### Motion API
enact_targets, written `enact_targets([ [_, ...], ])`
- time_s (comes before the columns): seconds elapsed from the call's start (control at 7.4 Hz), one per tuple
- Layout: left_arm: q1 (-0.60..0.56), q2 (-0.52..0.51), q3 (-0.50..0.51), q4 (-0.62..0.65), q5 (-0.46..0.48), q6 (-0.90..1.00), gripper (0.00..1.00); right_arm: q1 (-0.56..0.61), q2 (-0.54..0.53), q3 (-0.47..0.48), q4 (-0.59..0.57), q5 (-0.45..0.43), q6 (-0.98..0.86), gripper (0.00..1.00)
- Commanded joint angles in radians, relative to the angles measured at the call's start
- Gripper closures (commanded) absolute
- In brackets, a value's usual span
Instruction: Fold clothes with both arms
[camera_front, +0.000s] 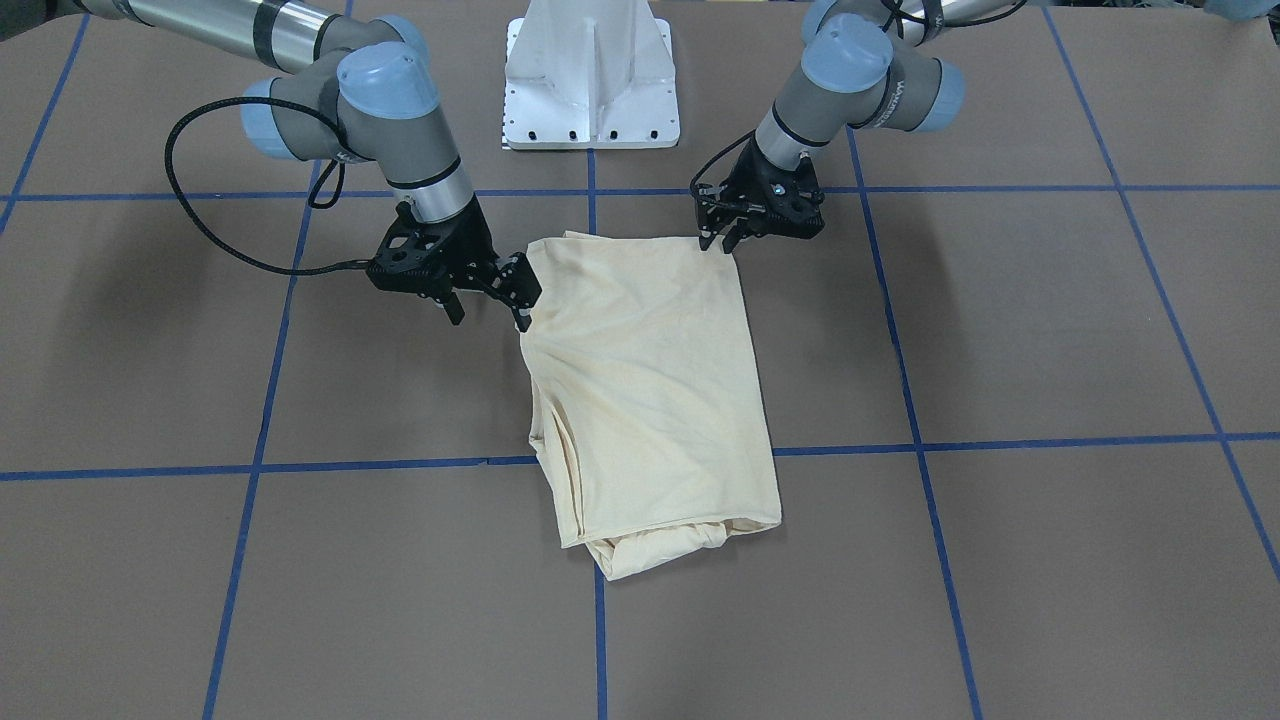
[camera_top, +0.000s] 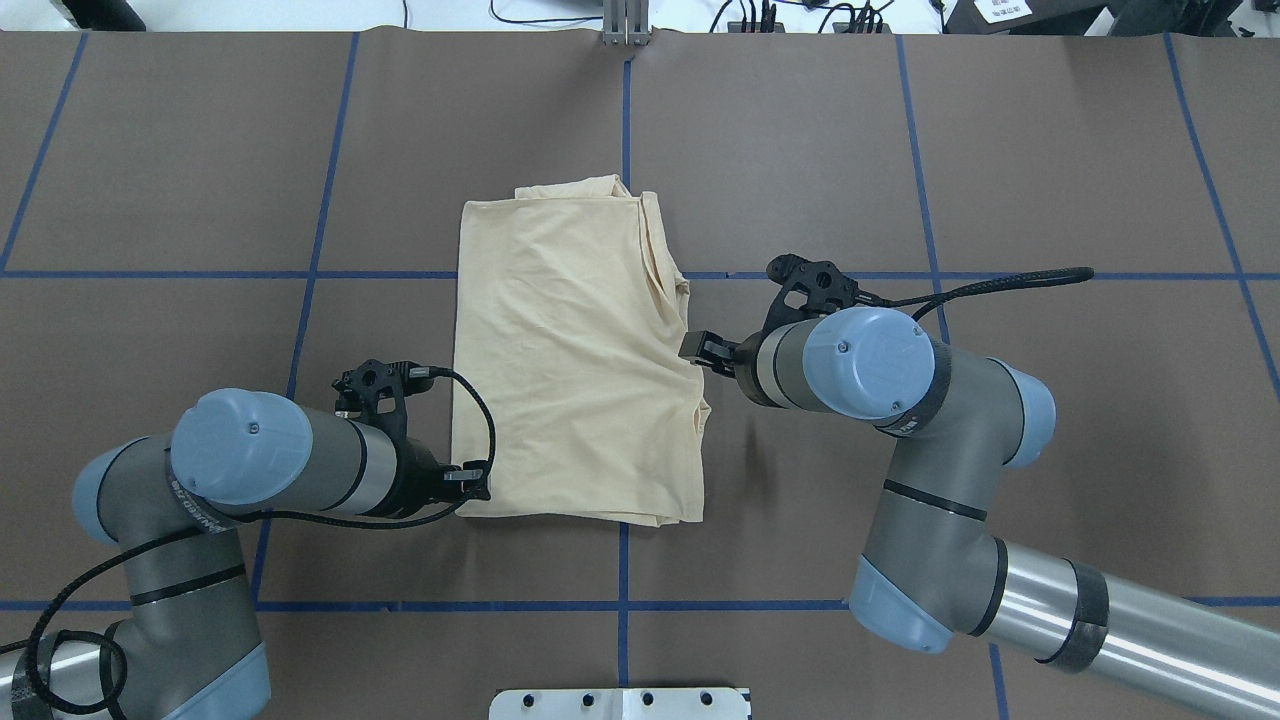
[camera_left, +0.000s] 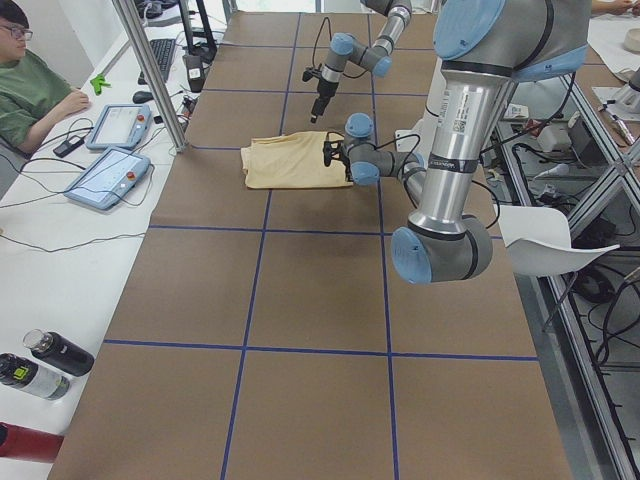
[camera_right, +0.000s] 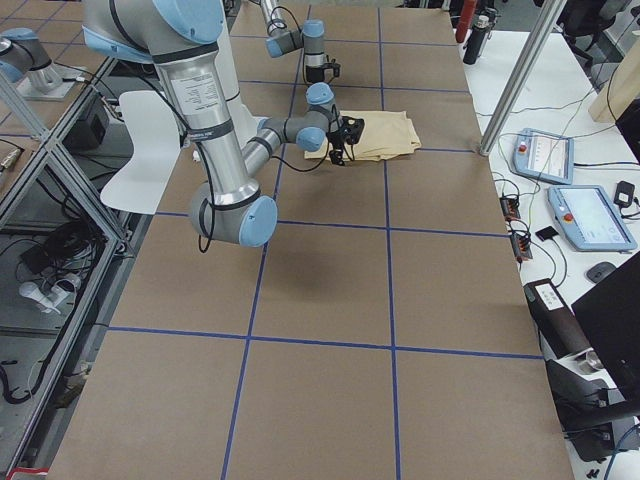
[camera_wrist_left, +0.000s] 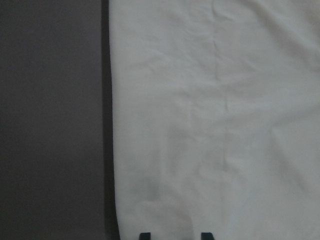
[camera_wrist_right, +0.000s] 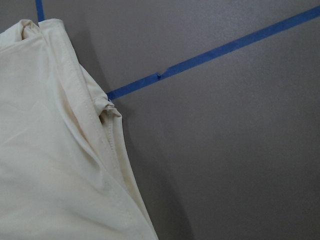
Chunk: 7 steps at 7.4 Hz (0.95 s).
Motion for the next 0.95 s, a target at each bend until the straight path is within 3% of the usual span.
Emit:
enact_targets([
  [0.0,0.003,0.004,0.004,0.003,-0.002,-0.002,0.56,-0.002,0.000,0.000,0.000,0.000,0.000,0.00],
  [0.14,0.005,0.013,0.006,0.003,-0.002,-0.002,0.52,-0.004,0.000,0.000,0.000,0.000,0.000,0.00],
  [0.81,0.014,0.002,0.010,0.023,-0.004,-0.002,0.53,-0.007,0.000,0.000,0.000,0.000,0.000,0.00],
])
